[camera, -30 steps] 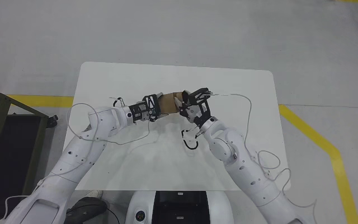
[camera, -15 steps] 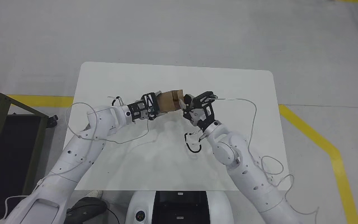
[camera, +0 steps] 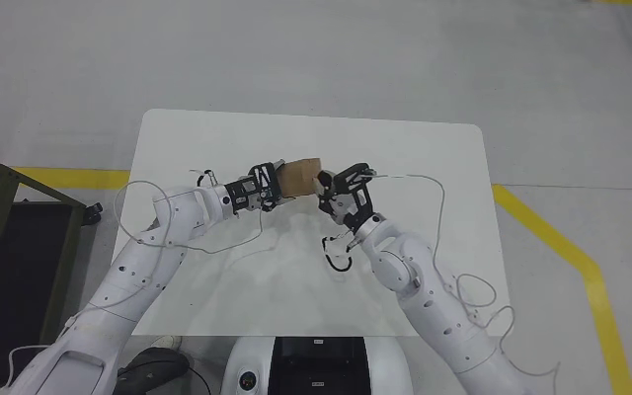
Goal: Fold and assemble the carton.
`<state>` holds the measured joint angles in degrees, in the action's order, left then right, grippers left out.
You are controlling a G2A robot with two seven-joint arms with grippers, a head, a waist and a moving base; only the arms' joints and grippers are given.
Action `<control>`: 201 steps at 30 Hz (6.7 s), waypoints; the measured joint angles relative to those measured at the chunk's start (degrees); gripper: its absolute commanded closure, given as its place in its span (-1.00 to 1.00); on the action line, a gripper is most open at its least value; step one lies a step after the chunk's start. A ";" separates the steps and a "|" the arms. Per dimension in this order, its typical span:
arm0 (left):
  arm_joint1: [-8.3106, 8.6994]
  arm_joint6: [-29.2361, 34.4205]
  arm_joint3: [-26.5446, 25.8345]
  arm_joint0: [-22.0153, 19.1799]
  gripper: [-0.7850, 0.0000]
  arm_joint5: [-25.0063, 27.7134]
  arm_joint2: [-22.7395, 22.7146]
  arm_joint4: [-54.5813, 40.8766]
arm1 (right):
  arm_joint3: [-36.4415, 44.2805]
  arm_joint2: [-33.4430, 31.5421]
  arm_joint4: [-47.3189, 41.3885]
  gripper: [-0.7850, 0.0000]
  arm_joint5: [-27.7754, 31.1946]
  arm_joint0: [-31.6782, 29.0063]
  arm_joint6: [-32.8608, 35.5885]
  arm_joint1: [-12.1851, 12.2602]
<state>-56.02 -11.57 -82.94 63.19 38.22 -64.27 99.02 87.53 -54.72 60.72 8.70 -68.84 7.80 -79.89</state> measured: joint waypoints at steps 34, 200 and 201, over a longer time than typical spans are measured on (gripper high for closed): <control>-0.14 0.07 0.02 0.04 0.47 0.55 -0.42 -0.01 | -1.13 0.78 0.90 0.91 0.07 1.31 0.49 -0.87; 0.80 5.45 2.74 0.32 -1.00 5.18 -3.10 -10.88 | 3.93 -7.26 8.36 0.44 26.47 -3.13 -3.43 4.58; 0.83 5.01 2.61 0.42 -1.00 5.46 -3.26 -11.19 | 3.94 -7.23 8.33 0.44 26.47 -3.10 -3.48 4.60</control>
<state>-55.19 -6.56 -80.33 63.61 43.68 -67.54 87.83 91.46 -61.95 69.05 35.16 -71.95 4.32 -75.30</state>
